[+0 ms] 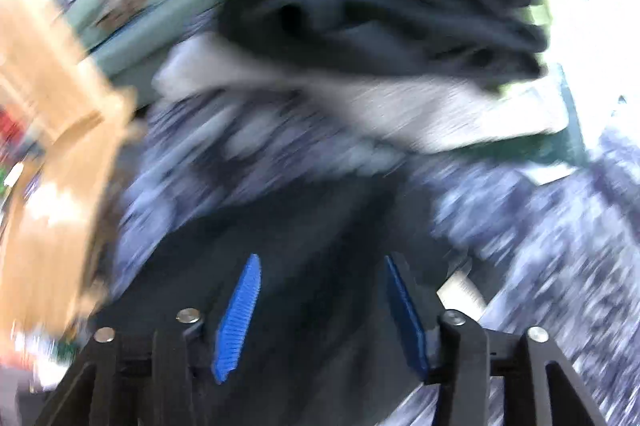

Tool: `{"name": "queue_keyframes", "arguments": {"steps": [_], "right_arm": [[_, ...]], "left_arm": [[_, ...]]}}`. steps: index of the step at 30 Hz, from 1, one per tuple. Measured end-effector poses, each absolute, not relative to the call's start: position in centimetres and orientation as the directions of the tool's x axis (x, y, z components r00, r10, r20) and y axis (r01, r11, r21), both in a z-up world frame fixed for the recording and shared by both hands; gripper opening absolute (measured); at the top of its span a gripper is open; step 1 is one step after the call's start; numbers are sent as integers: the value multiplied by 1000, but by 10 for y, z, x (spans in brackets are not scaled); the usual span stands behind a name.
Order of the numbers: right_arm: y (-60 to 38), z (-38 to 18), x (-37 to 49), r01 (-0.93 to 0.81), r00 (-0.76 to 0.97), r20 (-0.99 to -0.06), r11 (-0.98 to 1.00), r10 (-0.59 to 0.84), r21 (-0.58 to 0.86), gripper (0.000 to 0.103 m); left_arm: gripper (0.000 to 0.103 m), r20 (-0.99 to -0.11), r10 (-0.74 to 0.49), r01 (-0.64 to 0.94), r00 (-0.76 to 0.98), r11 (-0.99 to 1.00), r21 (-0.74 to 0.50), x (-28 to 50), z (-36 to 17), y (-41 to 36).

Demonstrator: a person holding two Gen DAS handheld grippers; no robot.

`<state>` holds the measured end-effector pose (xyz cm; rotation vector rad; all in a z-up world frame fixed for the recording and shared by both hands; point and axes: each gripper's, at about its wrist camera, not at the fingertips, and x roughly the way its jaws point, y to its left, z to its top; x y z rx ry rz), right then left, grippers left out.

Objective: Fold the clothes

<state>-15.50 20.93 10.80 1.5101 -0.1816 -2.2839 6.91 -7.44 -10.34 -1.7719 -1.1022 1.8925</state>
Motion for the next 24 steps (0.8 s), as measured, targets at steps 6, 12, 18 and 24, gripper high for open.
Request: {"name": "queue_keyframes", "arguments": {"steps": [6,12,18,24], "right_arm": [[142,90,-88,460,-221,-893,-849,-393,260,45],[108,63,-97,483,-210,-946,-867,-245,118,43],[94,51,-100,479,-189,-967,-875,-172,62,44],[148,77,-100,347,-160,-902,-879,-400,328,54]], "left_arm": [[6,-665,721,281,-193,-609,-742,72,-108,-78],[5,-675,705,282,-216,-617,-735,72,-108,-75],[10,-640,733,302,-231,-572,-763,72,-112,-81],[75,-630,716,326,-302,-543,-774,81,-99,-103]]}}
